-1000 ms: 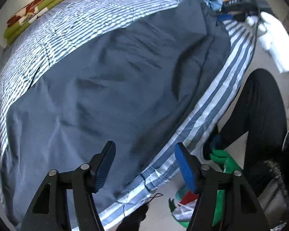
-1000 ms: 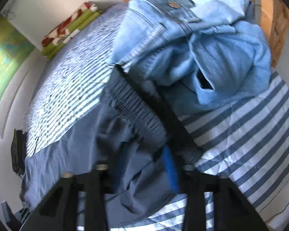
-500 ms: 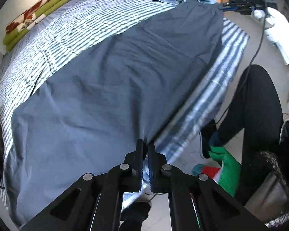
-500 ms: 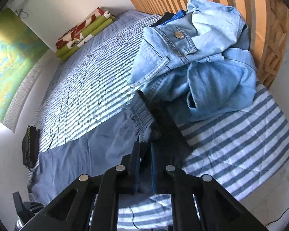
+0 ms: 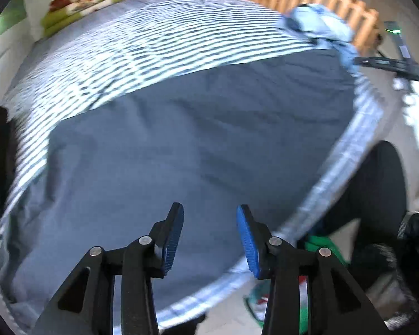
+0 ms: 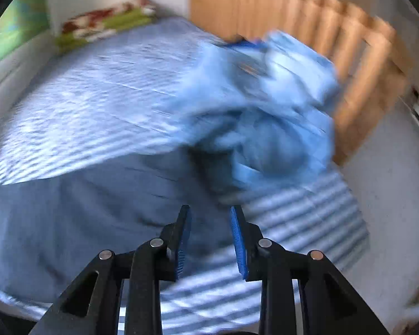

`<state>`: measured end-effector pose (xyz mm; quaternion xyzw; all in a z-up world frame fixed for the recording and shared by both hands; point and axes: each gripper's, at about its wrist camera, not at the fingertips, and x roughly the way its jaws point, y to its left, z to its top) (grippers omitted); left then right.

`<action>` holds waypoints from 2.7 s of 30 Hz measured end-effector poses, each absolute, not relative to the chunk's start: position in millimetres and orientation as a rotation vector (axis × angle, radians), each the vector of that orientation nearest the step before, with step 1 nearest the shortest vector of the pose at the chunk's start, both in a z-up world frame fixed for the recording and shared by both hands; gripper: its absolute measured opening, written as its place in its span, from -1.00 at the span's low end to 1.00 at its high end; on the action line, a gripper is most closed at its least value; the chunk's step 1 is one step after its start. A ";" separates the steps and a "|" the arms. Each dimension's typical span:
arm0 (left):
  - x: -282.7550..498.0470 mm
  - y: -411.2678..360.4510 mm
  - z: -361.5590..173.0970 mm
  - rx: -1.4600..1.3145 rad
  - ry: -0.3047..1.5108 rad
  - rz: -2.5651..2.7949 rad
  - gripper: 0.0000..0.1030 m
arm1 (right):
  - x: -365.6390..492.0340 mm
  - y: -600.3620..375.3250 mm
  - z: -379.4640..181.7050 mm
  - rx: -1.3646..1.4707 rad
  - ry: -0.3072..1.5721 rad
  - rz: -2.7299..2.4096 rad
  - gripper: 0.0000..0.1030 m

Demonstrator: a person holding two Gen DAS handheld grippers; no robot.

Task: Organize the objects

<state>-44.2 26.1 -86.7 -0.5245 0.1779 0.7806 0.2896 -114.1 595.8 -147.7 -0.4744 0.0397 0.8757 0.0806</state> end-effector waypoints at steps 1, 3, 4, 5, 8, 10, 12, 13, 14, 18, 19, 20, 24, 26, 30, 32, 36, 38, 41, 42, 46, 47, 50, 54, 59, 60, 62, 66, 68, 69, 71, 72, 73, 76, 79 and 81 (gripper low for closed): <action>-50.9 22.7 -93.5 -1.421 0.480 2.095 -0.16 | -114.5 585.8 -147.5 -1.433 0.106 2.648 -0.49; -58.6 18.3 -106.9 -1.463 0.464 2.081 -0.16 | -123.4 551.8 -153.1 -1.476 0.011 2.717 -0.49; -60.5 17.4 -114.8 -1.486 0.456 2.069 -0.16 | -127.9 535.2 -159.2 -1.499 -0.046 2.735 -0.49; -60.7 16.8 -121.8 -1.507 0.443 2.049 -0.16 | -131.5 523.0 -165.5 -1.519 -0.092 2.746 -0.49; -52.4 19.7 -144.7 -1.549 0.465 1.986 -0.12 | -138.4 490.1 -188.3 -1.614 -0.209 2.751 -0.49; -45.0 21.2 -144.6 -1.492 0.496 2.005 0.08 | -142.8 485.7 -201.2 -1.678 -0.225 2.726 -0.49; -45.1 19.2 -144.3 -1.491 0.488 2.003 0.11 | -147.3 494.8 -218.4 -1.747 -0.198 2.660 -0.49; -46.3 17.5 -144.0 -1.492 0.482 2.004 0.12 | -147.8 504.1 -226.9 -1.788 -0.146 2.620 -0.48; -47.3 16.4 -143.6 -1.491 0.483 2.003 0.12 | -147.5 510.3 -229.5 -1.805 -0.094 2.614 -0.46; -49.3 11.1 -134.0 -1.456 0.480 2.059 0.12 | -128.4 566.2 -213.8 -1.748 0.328 2.638 -0.34; -50.3 9.4 -130.3 -1.446 0.461 2.066 0.12 | -118.2 588.8 -207.9 -1.676 0.471 2.627 -0.21; -51.2 8.4 -127.6 -1.439 0.451 2.070 0.12 | -111.5 602.9 -205.2 -1.634 0.549 2.611 -0.16; -53.6 14.0 -115.6 -1.411 0.455 2.095 0.14 | -82.3 671.4 -210.1 -1.472 0.880 2.477 -0.12; -54.4 21.8 -114.8 -1.412 0.449 2.102 0.14 | -73.4 688.9 -219.7 -1.453 1.011 2.433 -0.11; -53.7 32.5 -115.8 -1.420 0.456 2.102 0.14 | -71.3 695.8 -232.7 -1.462 1.078 2.413 -0.10; -50.5 35.4 -114.9 -1.421 0.466 2.093 0.14 | -77.0 692.2 -239.4 -1.485 1.101 2.419 -0.10; -44.1 44.3 -116.2 -1.426 0.497 2.076 0.14 | -92.5 675.6 -243.4 -1.453 1.032 2.485 -0.07; -43.2 47.6 -117.1 -1.427 0.508 2.070 0.14 | -96.0 668.3 -242.3 -1.412 1.003 2.521 -0.07; -41.0 52.8 -115.0 -1.423 0.515 2.070 0.14 | -99.3 655.3 -239.9 -1.397 0.857 2.564 -0.44; -41.5 52.5 -114.5 -1.422 0.512 2.071 0.14 | -100.1 654.5 -240.9 -1.410 0.865 2.566 -0.64; -42.5 50.5 -108.1 -1.405 0.511 2.080 0.14 | -89.9 667.4 -238.3 -1.366 1.035 2.549 -0.79; -42.9 49.1 -106.4 -1.401 0.512 2.086 0.14 | -88.4 668.0 -235.7 -1.350 1.052 2.550 -0.80; -46.8 42.4 -102.6 -1.397 0.506 2.108 0.14 | -78.9 662.6 -213.3 -1.283 1.072 2.581 -0.82; -54.8 25.7 -94.9 -1.387 0.458 2.160 0.14 | -70.9 648.1 -175.3 -1.177 0.977 2.669 -0.84; -65.5 -16.9 -84.5 -1.383 0.367 2.263 0.14 | -77.0 623.2 -151.0 -1.185 0.841 2.695 -0.86; -67.8 -29.8 -84.0 -1.390 0.324 2.282 0.14 | -77.2 615.1 -140.6 -1.167 0.850 2.719 -0.86; -71.8 -57.1 -89.3 -1.424 0.221 2.311 0.14 | -73.5 605.2 -125.0 -1.135 0.835 2.768 -0.86; -73.0 -93.2 -123.7 -1.544 0.161 2.285 0.14 | -80.5 553.9 -77.8 -1.074 0.780 2.907 -0.86; -70.2 -112.2 -129.4 -1.551 0.125 2.296 0.14 | -84.9 522.6 -58.9 -1.068 0.739 2.982 -0.86; -69.4 -122.2 -126.5 -1.537 0.092 2.317 0.14 | -88.1 500.2 -48.0 -1.071 0.710 3.031 -0.86; -68.0 -155.9 -111.0 -1.483 0.002 2.402 0.14 | -92.2 459.0 -31.6 -1.075 0.661 3.115 -0.86; -67.6 -169.7 -104.8 -1.466 -0.021 2.438 0.14 | -95.6 426.5 -21.7 -1.087 0.618 3.177 -0.86; -68.0 -189.7 -97.2 -1.450 -0.046 2.485 0.14 | -98.1 401.5 -15.9 -1.101 0.581 3.221 -0.86; -62.9 -244.2 -81.3 -1.424 -0.093 2.604 0.14 | -103.8 326.1 -8.0 -1.169 0.471 3.342 -0.86; -56.6 -304.0 -74.6 -1.421 -0.176 2.697 0.15 | -104.3 238.4 -13.6 -1.258 0.326 3.445 -0.86; -52.2 -340.2 -74.8 -1.431 -0.238 2.735 0.15 | -101.6 175.5 -26.7 -1.323 0.234 3.499 -0.86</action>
